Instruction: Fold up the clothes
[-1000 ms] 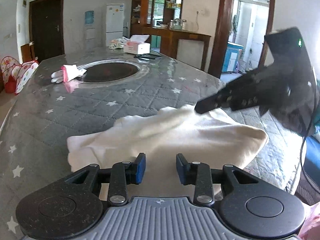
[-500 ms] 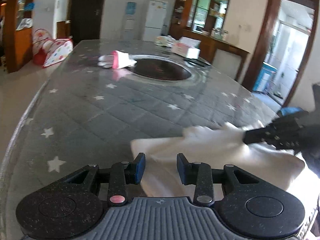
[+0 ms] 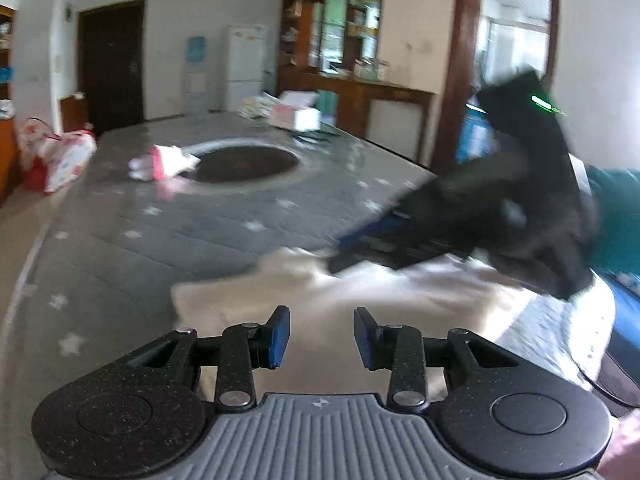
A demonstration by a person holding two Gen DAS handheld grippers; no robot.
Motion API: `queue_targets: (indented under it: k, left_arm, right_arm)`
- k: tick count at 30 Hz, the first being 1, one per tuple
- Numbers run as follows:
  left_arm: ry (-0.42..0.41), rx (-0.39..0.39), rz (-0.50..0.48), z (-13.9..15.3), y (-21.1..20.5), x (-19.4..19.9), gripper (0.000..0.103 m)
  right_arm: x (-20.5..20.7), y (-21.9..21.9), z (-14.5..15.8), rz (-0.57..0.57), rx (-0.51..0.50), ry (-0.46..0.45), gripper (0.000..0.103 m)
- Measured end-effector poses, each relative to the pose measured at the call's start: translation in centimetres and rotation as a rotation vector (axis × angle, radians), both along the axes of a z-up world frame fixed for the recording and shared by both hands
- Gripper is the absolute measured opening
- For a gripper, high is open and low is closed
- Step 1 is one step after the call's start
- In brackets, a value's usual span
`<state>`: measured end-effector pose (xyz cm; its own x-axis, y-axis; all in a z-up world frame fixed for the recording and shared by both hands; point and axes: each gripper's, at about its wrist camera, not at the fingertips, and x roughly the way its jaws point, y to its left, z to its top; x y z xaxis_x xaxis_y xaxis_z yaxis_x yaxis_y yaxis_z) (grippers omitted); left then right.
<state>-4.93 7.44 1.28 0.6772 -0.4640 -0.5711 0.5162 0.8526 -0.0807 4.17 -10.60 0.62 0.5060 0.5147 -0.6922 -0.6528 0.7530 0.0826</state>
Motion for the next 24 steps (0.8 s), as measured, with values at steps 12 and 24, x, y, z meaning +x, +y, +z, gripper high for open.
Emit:
queue_targets:
  k: [12,24]
  left_arm:
    - [0.028,-0.002,-0.053,-2.0,-0.7,-2.0,0.04]
    - [0.032,-0.02,-0.052,-2.0,-0.4,-2.2,0.041]
  right_arm:
    - [1.7,2.1,-0.9,-0.032,-0.02,0.004,0.024]
    - [1.7,5.0,-1.1,0.043,-0.047,-0.019,0.024]
